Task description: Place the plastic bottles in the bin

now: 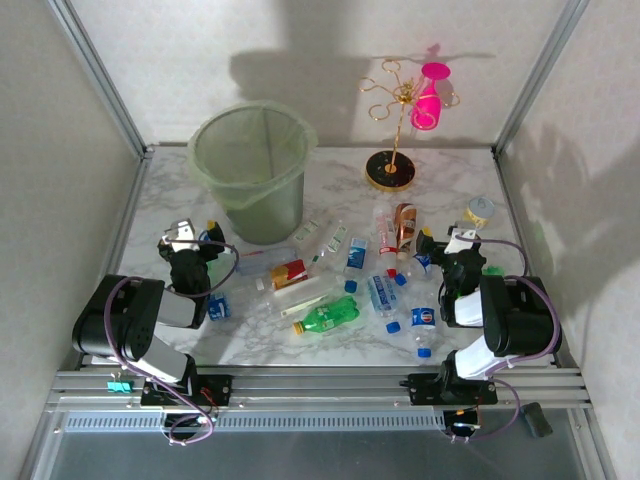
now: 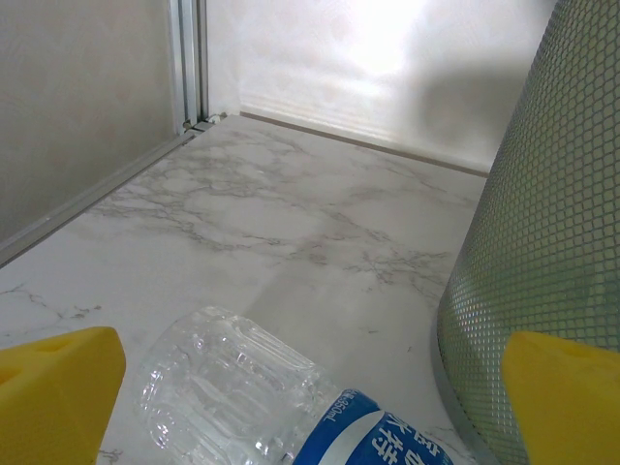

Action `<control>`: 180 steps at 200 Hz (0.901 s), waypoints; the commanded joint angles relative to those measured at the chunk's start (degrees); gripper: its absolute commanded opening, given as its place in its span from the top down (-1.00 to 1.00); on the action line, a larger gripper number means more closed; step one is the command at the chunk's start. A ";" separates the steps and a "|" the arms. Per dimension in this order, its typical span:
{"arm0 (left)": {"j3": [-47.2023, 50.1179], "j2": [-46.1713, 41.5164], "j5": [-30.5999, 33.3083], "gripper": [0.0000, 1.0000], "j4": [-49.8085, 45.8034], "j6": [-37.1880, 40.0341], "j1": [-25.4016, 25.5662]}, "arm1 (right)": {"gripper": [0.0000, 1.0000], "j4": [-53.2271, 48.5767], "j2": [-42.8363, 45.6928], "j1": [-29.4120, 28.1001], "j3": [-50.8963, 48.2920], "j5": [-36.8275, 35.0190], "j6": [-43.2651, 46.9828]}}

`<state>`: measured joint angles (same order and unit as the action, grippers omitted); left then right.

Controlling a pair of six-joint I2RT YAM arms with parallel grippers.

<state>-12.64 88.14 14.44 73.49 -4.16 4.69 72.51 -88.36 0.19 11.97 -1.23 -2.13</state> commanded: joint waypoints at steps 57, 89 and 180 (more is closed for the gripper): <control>0.20 -0.06 0.86 -0.99 1.48 -0.58 0.29 | -0.98 0.74 -0.11 0.07 0.71 0.65 0.64; -1.17 -5.41 2.87 -0.99 -4.93 -0.67 0.67 | -0.98 -11.99 4.40 -0.75 7.13 -1.20 1.20; 1.68 -39.47 11.85 -0.99 -21.89 -4.64 5.23 | -0.98 -39.09 22.55 -11.48 19.48 -4.11 -11.58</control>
<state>-9.96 58.94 22.83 62.72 -5.69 7.68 46.37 -70.02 -8.08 24.88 -3.73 -5.04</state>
